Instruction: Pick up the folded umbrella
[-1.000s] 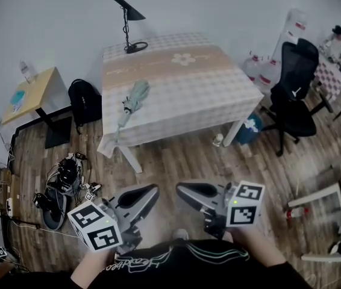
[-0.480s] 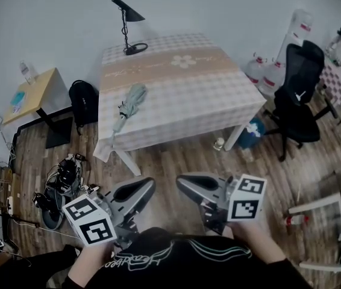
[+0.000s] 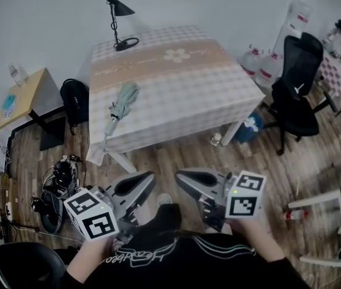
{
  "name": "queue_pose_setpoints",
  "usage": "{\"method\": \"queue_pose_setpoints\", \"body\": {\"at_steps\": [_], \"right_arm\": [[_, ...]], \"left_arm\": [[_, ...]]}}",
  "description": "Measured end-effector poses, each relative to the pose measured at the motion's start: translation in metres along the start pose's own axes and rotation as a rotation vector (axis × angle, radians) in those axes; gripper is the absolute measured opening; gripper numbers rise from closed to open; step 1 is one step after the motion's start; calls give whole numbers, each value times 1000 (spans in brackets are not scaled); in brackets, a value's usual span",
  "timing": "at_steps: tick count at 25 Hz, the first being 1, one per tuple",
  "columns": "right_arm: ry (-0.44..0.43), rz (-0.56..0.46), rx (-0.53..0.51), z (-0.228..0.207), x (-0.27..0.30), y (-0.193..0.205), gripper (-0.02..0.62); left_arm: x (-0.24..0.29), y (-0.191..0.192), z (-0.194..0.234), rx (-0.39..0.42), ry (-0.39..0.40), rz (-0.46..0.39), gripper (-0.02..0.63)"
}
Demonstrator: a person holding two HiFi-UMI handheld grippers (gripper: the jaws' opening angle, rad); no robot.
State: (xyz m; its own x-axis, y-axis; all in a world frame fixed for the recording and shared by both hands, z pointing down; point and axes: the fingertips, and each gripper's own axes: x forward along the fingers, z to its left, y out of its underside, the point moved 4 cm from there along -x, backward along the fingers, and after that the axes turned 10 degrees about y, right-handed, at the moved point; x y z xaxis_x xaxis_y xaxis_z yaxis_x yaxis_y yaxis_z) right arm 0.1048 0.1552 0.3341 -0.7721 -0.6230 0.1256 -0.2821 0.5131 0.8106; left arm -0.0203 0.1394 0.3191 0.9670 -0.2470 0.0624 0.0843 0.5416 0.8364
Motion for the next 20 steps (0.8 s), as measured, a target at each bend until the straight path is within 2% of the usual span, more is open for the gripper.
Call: {"method": "queue_pose_setpoints", "body": {"at_steps": [10, 20], "right_arm": [[14, 32, 41, -62, 63, -34, 11], [6, 116, 70, -122, 161, -69, 11]], "left_arm": [[18, -39, 83, -25, -10, 2, -2], [15, -81, 196, -36, -93, 34, -2]]}}
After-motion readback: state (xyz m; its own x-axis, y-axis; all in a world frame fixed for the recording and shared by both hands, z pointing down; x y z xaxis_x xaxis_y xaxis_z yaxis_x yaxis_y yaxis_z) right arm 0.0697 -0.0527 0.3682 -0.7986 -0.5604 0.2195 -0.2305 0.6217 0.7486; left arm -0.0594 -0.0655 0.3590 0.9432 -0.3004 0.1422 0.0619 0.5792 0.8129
